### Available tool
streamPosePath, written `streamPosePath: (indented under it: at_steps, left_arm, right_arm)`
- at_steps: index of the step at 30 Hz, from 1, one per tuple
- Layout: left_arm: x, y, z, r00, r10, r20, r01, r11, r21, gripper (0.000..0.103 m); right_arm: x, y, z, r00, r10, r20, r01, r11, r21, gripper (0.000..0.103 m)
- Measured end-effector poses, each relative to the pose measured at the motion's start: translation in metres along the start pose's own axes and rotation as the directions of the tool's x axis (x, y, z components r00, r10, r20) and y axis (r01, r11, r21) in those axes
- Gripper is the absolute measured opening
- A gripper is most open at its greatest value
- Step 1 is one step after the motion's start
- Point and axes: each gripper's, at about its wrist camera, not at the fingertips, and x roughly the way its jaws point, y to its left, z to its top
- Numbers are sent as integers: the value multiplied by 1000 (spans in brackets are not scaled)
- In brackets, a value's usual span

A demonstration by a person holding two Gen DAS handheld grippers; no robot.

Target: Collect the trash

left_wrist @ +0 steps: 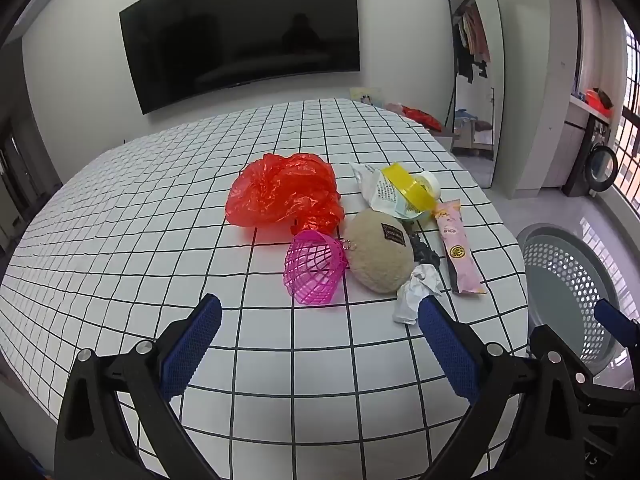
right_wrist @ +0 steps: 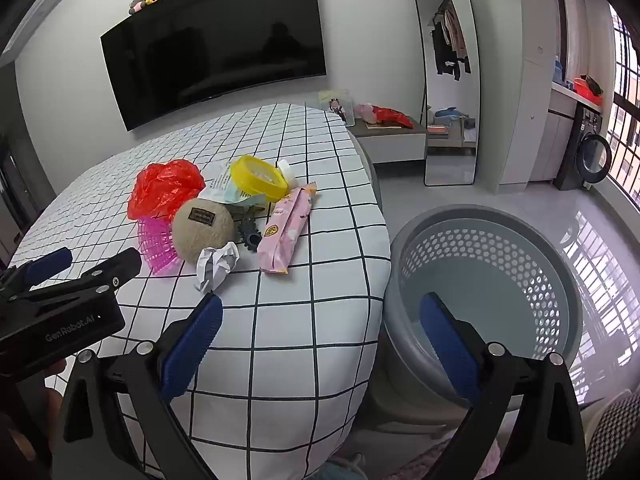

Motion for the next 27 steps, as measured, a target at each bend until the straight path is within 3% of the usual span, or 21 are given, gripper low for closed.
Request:
streamPosePath:
  at_steps: [27]
  left_arm:
    - [0,-2,1,1000,2,10,-2,1000,6,97]
  right_arm:
    - [-1,-2,2,1000,2,-2,-2,1000,7,94]
